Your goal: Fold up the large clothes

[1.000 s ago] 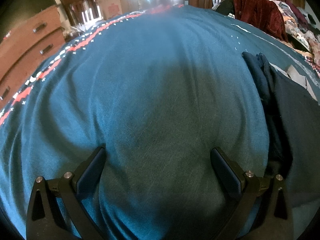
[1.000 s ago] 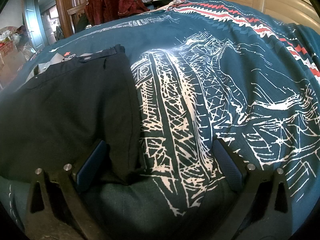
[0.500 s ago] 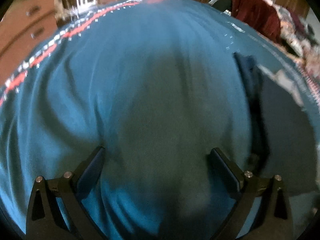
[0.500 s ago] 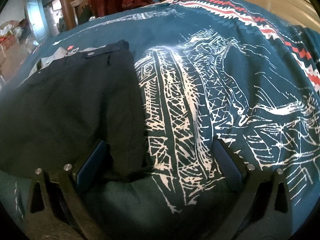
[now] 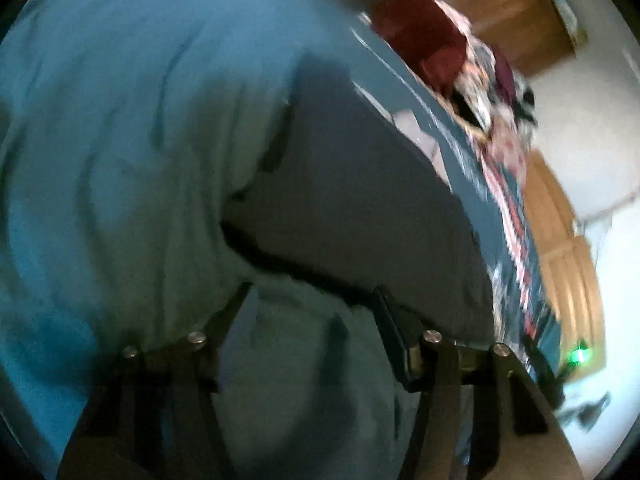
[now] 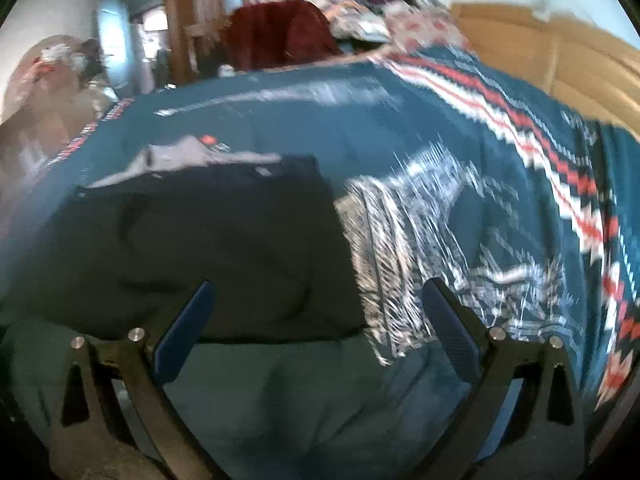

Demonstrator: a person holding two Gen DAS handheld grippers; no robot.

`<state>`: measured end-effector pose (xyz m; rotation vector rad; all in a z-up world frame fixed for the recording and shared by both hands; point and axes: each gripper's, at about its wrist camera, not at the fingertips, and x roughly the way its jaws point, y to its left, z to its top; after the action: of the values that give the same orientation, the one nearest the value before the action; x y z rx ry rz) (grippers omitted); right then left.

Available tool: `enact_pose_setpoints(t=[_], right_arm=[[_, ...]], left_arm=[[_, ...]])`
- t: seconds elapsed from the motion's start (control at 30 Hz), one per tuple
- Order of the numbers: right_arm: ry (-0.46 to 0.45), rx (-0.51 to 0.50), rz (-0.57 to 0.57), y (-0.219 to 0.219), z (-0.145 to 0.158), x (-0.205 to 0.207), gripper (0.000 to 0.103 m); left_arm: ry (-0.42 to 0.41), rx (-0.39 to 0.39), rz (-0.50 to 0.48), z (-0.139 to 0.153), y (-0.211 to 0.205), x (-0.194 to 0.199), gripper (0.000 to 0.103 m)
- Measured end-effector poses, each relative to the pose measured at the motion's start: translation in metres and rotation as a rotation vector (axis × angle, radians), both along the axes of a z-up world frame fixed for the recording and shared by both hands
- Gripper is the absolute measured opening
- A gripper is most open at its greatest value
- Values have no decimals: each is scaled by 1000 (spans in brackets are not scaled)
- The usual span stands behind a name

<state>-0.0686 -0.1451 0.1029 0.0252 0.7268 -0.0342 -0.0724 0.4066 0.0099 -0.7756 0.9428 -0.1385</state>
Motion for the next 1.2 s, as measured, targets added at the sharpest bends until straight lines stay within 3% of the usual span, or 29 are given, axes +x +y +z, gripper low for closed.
enact_pose_setpoints(t=[0.2, 0.23, 0.27, 0.3, 0.33, 0.5, 0.63, 0.7, 0.77, 0.9, 1.03, 1.1, 1.13, 1.17, 1.2], right_arm=[[-77, -7, 146, 56, 40, 17, 102], [-83, -8, 178, 68, 45, 22, 102], [-83, -6, 216, 84, 49, 29, 102], [-75, 8, 267, 104, 52, 39, 102], [-66, 25, 309, 119, 54, 49, 102], [42, 132, 552, 226, 51, 121, 101], [212, 159, 709, 324, 31, 176, 101], [312, 89, 751, 371, 13, 195, 100], [401, 17, 771, 403, -5, 206, 93], [550, -129, 798, 456, -44, 220, 90], [559, -319, 784, 486, -71, 219, 85], [572, -343, 762, 486, -82, 223, 47], [582, -321, 756, 482, -85, 225, 38], [597, -260, 754, 473, -86, 228, 16], [595, -175, 754, 461, -81, 230, 8]], left_arm=[[-63, 12, 92, -3, 5, 15, 56], [-81, 31, 102, -1, 2, 14, 43], [-105, 39, 99, 2, -3, 15, 17], [-132, 45, 92, 4, -5, 15, 6], [-149, 63, 88, 7, -7, 16, 4], [-249, 239, 23, 31, -35, 10, 4], [-289, 299, -34, 43, -59, 17, 4], [-293, 299, -46, 42, -60, 18, 4], [-298, 311, -53, 42, -64, 20, 4], [-312, 337, -79, 43, -70, 21, 4], [-325, 359, -114, 43, -80, 28, 4], [-331, 366, -123, 45, -84, 30, 4], [-333, 369, -126, 45, -85, 30, 4], [-336, 367, -132, 47, -87, 31, 4], [-342, 367, -140, 50, -90, 31, 4]])
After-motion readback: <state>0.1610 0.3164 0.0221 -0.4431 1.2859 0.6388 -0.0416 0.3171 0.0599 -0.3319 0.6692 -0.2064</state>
